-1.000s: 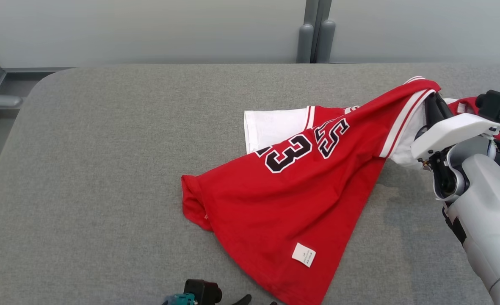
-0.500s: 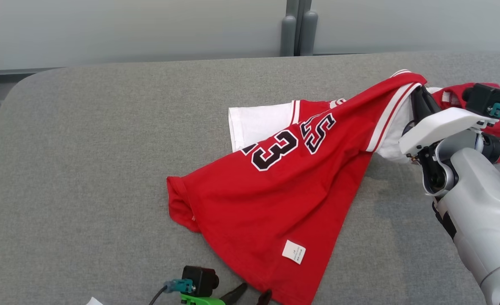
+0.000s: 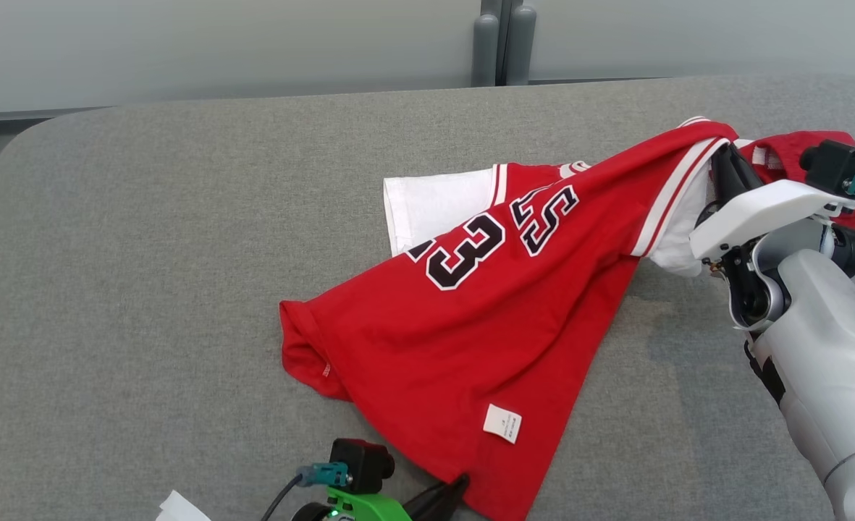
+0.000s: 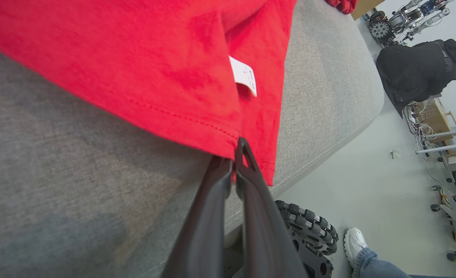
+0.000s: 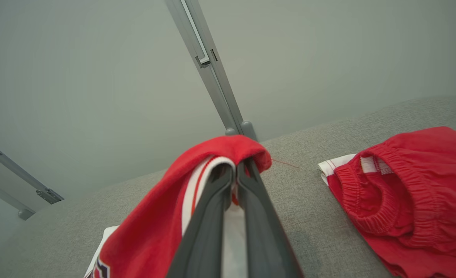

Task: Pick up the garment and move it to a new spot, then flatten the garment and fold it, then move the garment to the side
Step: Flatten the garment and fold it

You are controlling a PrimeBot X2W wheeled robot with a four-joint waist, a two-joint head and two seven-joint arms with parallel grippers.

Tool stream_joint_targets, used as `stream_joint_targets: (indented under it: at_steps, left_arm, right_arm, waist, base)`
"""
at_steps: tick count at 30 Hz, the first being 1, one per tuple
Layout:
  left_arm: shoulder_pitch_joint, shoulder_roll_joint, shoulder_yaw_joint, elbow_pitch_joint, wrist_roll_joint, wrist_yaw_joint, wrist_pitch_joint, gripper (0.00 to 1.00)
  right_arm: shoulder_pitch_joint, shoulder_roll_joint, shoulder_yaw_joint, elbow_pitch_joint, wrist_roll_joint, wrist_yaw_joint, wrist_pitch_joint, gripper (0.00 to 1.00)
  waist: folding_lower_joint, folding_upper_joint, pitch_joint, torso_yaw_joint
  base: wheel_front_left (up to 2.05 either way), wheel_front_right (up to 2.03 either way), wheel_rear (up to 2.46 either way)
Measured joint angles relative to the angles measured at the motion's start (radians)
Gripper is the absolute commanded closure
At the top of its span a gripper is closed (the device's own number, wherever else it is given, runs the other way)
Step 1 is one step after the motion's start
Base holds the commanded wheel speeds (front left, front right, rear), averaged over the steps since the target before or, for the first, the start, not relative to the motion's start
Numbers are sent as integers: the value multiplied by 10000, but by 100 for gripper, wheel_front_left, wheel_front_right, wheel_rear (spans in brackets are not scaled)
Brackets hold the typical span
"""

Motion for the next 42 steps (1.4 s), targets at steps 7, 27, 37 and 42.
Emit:
stream_joint_targets:
  at_steps: [7, 27, 37, 42]
  left_arm:
    - [-453, -25, 403, -779, -75, -19, -658, 100]
    - [-2772, 1593, 4475, -2313, 491, 1233, -2477, 100]
    - [-3554, 1804, 4736, -3448, 639, 1315, -2736, 100]
    - [-3540, 1806, 4882, -3921, 637, 1336, -2786, 100]
  right_arm:
    - [-3, -42, -345, -40, 0, 23, -15, 100]
    - [97, -326, 748, -788, -614, 706, 111, 100]
    - [2, -989, 965, -2155, -299, 796, 922, 100]
    - [255, -1429, 915, -3122, -46, 796, 1216, 100]
  waist:
    - [0, 0, -64, 99]
    - [0, 0, -683, 171]
    - [0, 0, -794, -389]
    - [0, 0, -871, -469]
  base:
    - [0, 0, 0]
    - [0, 0, 0]
    - [0, 0, 0]
    - [0, 0, 0]
